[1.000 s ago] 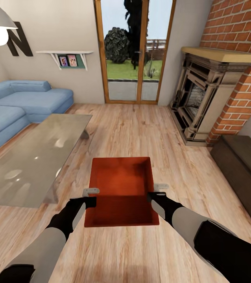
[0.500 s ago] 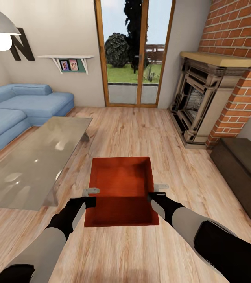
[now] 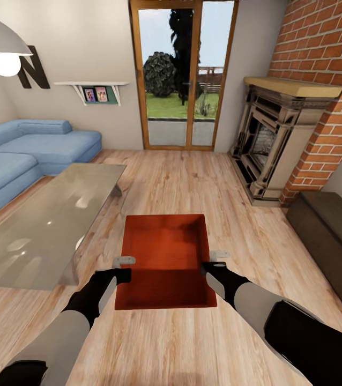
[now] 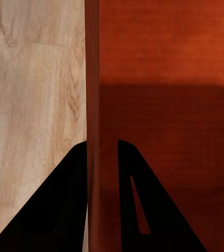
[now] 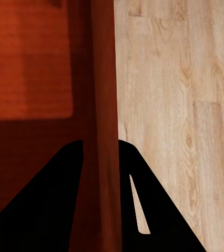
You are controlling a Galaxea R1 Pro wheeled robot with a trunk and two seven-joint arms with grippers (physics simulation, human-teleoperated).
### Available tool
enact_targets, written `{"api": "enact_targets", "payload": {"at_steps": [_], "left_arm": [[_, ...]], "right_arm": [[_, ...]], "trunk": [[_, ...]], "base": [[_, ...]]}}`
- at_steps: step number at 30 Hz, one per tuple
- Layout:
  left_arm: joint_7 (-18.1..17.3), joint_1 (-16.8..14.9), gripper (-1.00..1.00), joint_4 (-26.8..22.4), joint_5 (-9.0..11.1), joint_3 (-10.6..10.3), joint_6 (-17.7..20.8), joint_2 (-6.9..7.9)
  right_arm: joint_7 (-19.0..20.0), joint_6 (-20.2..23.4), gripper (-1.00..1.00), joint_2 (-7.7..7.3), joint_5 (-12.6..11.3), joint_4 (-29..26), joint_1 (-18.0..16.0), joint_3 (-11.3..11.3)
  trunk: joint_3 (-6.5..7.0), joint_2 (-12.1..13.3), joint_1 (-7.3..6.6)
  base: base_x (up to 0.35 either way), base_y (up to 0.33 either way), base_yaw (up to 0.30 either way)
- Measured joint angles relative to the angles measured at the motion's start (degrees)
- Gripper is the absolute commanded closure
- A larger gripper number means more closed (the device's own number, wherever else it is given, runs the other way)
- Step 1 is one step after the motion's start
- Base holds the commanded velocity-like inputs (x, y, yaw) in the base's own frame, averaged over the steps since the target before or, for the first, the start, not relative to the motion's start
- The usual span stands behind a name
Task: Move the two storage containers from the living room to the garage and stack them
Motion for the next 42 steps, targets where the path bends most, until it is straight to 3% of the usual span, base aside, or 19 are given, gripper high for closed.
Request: {"api": "enact_targets", "payload": {"at_steps": [42], "left_arm": [[0.1,0.0,1.00,0.1,0.1,0.0,0.0,-0.04]], "right_arm": [[0.0,0.1,1.00,-0.04,0.0,0.0,0.0,0.1]], "trunk": [[3.79,0.0,0.00]], "base": [[0.000,0.000,0.000]]}}
